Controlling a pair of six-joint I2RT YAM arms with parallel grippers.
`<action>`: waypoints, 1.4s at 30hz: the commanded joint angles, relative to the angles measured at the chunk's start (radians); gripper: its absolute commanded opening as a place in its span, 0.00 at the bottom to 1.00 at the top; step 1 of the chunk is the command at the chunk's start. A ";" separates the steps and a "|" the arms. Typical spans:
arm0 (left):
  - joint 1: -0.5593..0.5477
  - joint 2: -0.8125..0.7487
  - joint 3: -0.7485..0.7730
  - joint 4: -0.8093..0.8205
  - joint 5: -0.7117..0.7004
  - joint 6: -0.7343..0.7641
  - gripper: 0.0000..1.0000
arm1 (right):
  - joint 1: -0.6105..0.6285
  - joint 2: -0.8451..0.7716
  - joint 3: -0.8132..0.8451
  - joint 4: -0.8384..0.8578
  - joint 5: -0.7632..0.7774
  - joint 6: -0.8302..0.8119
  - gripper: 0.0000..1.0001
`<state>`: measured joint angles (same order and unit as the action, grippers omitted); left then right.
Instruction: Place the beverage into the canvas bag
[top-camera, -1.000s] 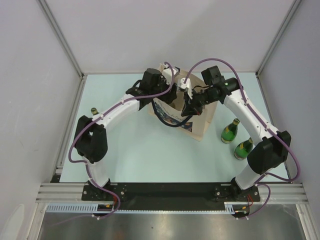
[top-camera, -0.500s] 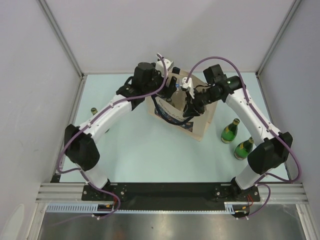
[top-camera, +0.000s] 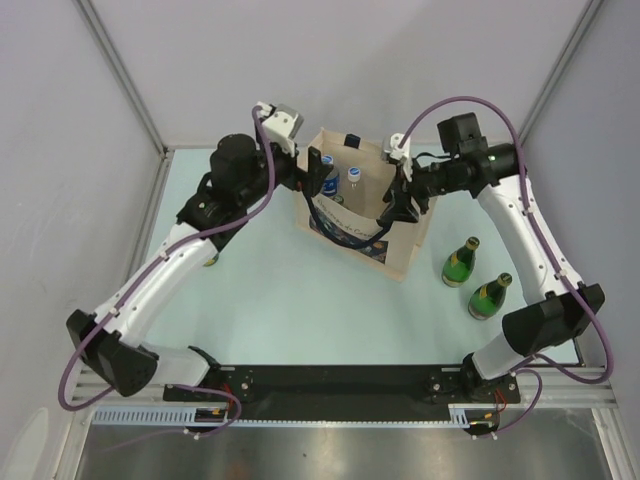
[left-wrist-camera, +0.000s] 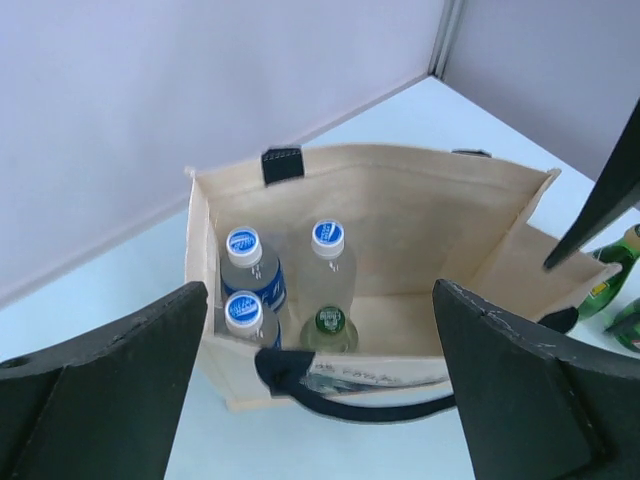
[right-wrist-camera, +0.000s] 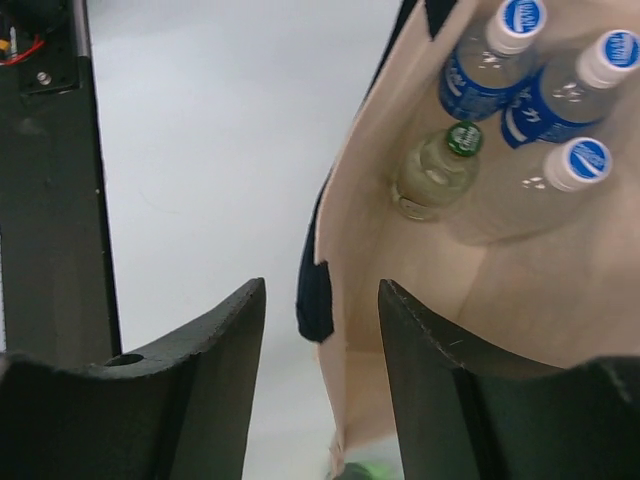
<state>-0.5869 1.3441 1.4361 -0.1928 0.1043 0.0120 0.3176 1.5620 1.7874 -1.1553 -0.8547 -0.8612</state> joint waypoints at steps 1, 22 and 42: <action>0.013 -0.106 -0.106 0.039 -0.093 -0.128 1.00 | -0.070 -0.062 0.049 -0.014 -0.020 0.010 0.54; 0.117 -0.255 -0.287 0.049 -0.066 -0.343 1.00 | -0.515 -0.315 -0.382 0.071 0.202 0.173 0.67; 0.137 -0.293 -0.382 0.046 -0.051 -0.380 1.00 | -0.454 -0.237 -0.499 0.186 0.493 0.238 0.70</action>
<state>-0.4641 1.0897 1.0626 -0.1696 0.0376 -0.3447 -0.1463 1.2995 1.2980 -1.0237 -0.4149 -0.6506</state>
